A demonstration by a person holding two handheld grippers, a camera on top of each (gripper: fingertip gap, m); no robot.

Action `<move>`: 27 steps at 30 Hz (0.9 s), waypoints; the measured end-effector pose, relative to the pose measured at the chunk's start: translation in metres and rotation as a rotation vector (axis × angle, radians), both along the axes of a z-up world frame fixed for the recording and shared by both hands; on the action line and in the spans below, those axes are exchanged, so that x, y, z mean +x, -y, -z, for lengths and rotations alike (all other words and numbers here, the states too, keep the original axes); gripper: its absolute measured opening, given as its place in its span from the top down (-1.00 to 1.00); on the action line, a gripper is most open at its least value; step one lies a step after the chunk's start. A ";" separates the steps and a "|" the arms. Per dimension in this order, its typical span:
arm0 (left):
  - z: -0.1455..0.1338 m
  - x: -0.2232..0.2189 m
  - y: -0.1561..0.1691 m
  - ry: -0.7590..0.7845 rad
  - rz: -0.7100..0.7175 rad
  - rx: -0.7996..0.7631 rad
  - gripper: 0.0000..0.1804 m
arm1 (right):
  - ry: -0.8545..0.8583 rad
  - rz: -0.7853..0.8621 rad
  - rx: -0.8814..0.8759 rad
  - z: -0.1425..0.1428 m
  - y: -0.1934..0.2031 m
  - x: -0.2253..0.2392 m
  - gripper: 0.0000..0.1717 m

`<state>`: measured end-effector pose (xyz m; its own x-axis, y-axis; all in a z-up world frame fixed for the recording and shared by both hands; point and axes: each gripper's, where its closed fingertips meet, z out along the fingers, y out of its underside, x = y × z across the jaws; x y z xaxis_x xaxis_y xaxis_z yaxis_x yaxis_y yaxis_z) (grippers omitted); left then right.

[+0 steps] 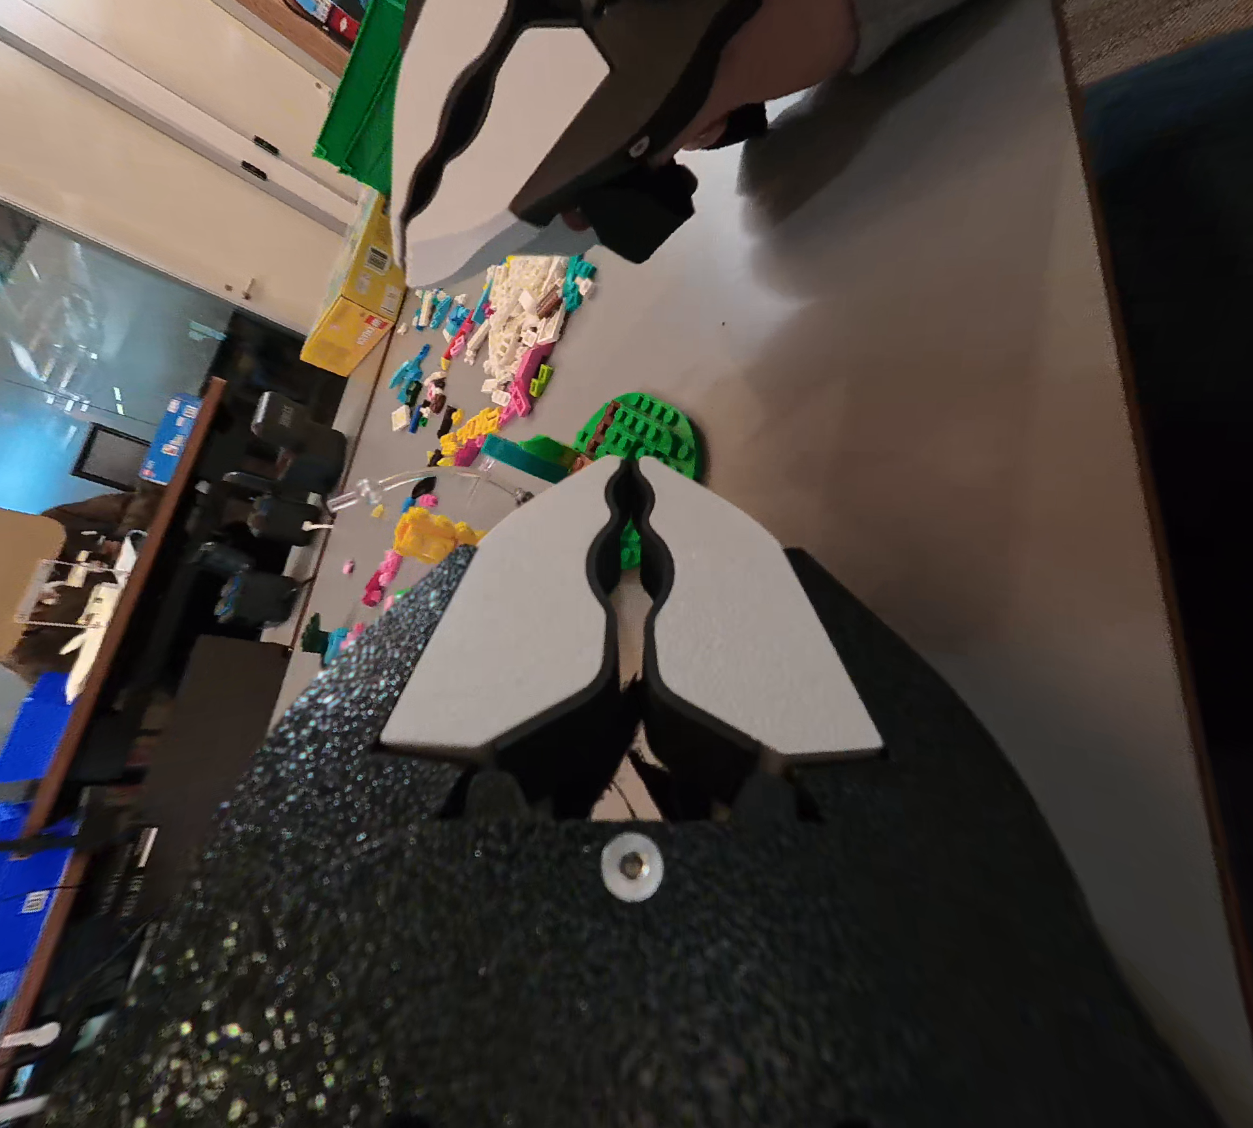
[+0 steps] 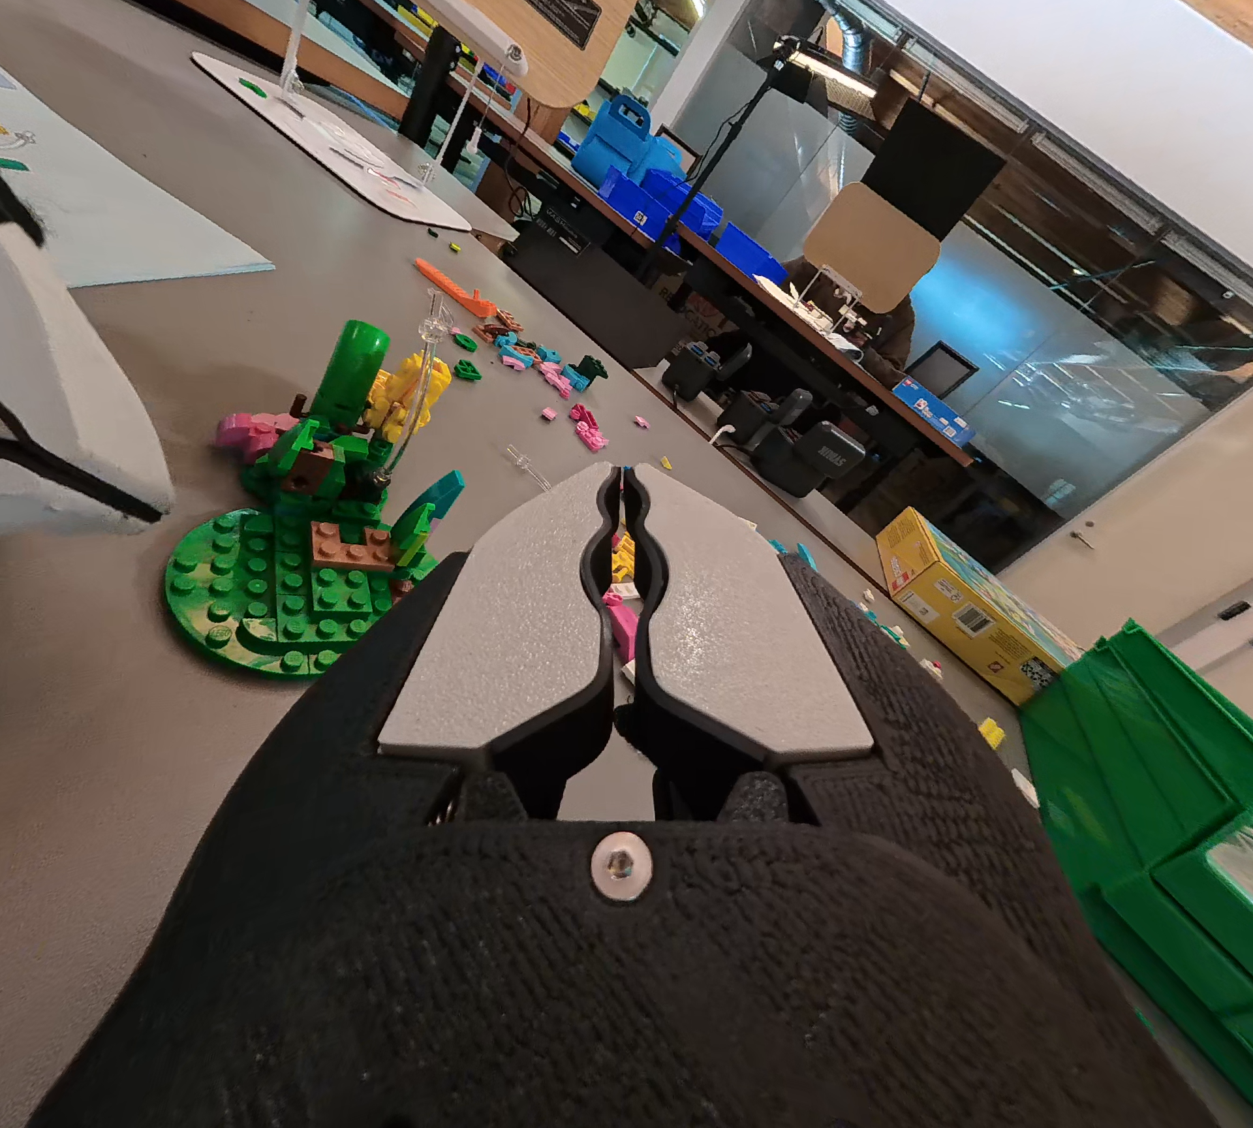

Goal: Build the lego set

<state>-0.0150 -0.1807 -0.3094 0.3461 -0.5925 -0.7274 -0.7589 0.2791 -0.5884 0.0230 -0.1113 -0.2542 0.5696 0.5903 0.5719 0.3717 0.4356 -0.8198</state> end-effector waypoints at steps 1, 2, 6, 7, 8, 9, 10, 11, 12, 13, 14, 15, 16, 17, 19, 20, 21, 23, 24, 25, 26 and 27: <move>0.001 -0.001 -0.001 0.007 -0.002 -0.009 1.00 | 0.001 -0.004 -0.001 0.000 0.001 0.000 1.00; 0.001 -0.003 -0.002 0.014 -0.003 -0.013 1.00 | 0.006 -0.013 -0.002 0.001 0.002 -0.001 1.00; 0.003 -0.005 -0.003 0.030 0.001 -0.025 1.00 | 0.127 -0.147 -0.060 0.018 0.016 -0.012 1.00; 0.004 -0.005 -0.003 0.029 0.001 -0.028 1.00 | 0.185 -0.189 -0.109 0.027 0.021 -0.016 0.96; 0.004 -0.005 -0.003 0.027 0.001 -0.031 1.00 | 0.235 -0.223 -0.173 0.036 0.025 -0.017 0.90; 0.005 -0.005 -0.003 0.026 0.002 -0.035 1.00 | 0.265 -0.245 -0.240 0.042 0.029 -0.018 0.79; 0.005 -0.005 -0.004 0.026 0.003 -0.037 1.00 | 0.278 -0.269 -0.309 0.047 0.033 -0.019 0.68; 0.005 -0.004 -0.004 0.026 0.004 -0.039 1.00 | 0.276 -0.283 -0.370 0.048 0.035 -0.021 0.58; 0.005 -0.004 -0.004 0.027 0.005 -0.039 1.00 | 0.266 -0.289 -0.415 0.048 0.036 -0.022 0.47; 0.005 -0.004 -0.004 0.028 0.005 -0.040 1.00 | 0.264 -0.296 -0.449 0.049 0.037 -0.023 0.42; 0.005 -0.004 -0.004 0.030 0.005 -0.041 1.00 | 0.274 -0.302 -0.478 0.050 0.039 -0.024 0.37; 0.005 -0.004 -0.005 0.031 0.006 -0.043 1.00 | 0.287 -0.306 -0.503 0.052 0.040 -0.025 0.32; 0.005 -0.004 -0.005 0.032 0.006 -0.045 1.00 | 0.304 -0.313 -0.528 0.054 0.042 -0.026 0.28; 0.005 -0.004 -0.005 0.033 0.006 -0.047 1.00 | 0.321 -0.320 -0.555 0.058 0.045 -0.027 0.25; 0.006 -0.004 -0.005 0.034 0.006 -0.049 1.00 | 0.351 -0.316 -0.596 0.065 0.046 -0.030 0.17; 0.006 -0.004 -0.005 0.034 0.007 -0.050 1.00 | 0.362 -0.308 -0.613 0.068 0.046 -0.032 0.14; 0.006 -0.004 -0.005 0.033 0.007 -0.051 1.00 | 0.369 -0.305 -0.632 0.071 0.046 -0.033 0.14; 0.006 -0.003 -0.006 0.033 0.008 -0.052 1.00 | 0.382 -0.294 -0.668 0.075 0.046 -0.034 0.14; 0.006 -0.003 -0.005 0.034 0.008 -0.055 1.00 | 0.386 -0.288 -0.683 0.076 0.045 -0.033 0.13; 0.006 -0.003 -0.006 0.037 0.008 -0.054 1.00 | 0.391 -0.285 -0.697 0.077 0.045 -0.033 0.14; 0.005 -0.003 -0.006 0.040 0.008 -0.052 1.00 | 0.403 -0.276 -0.703 0.079 0.043 -0.032 0.16; 0.004 -0.003 -0.006 0.043 0.008 -0.051 1.00 | 0.420 -0.265 -0.700 0.080 0.042 -0.030 0.17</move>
<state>-0.0178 -0.1752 -0.3137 0.3718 -0.6310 -0.6808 -0.7302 0.2540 -0.6342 -0.0071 -0.1531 -0.3346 0.1857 0.9697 0.1588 0.6622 -0.0040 -0.7493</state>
